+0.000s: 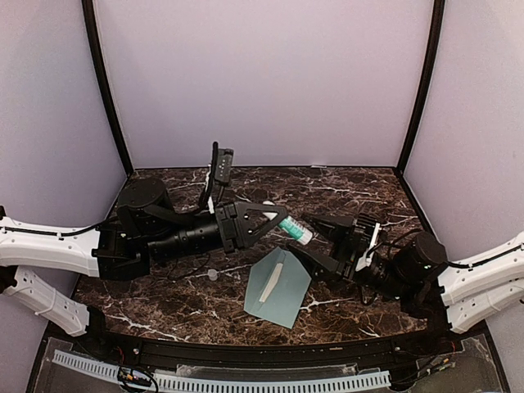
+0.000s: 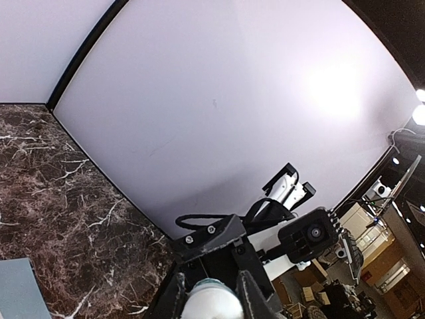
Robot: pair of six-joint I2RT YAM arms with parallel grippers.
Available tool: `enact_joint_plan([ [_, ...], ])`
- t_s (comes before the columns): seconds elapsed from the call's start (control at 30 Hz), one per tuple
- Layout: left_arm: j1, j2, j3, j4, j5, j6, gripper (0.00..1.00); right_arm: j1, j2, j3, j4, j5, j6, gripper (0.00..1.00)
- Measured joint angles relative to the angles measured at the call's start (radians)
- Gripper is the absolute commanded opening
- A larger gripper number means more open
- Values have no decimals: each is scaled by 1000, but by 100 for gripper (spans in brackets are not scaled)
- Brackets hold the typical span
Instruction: Place the letter into the envelope and seal it
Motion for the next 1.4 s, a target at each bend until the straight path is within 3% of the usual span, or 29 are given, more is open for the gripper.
enact_joint_plan([
  [0.4, 5, 0, -5, 74, 34, -58, 5, 0, 87, 34, 130, 2, -27, 41],
  [1.4, 5, 3, -13, 87, 37, -79, 4, 0, 169, 106, 193, 3, -42, 32],
])
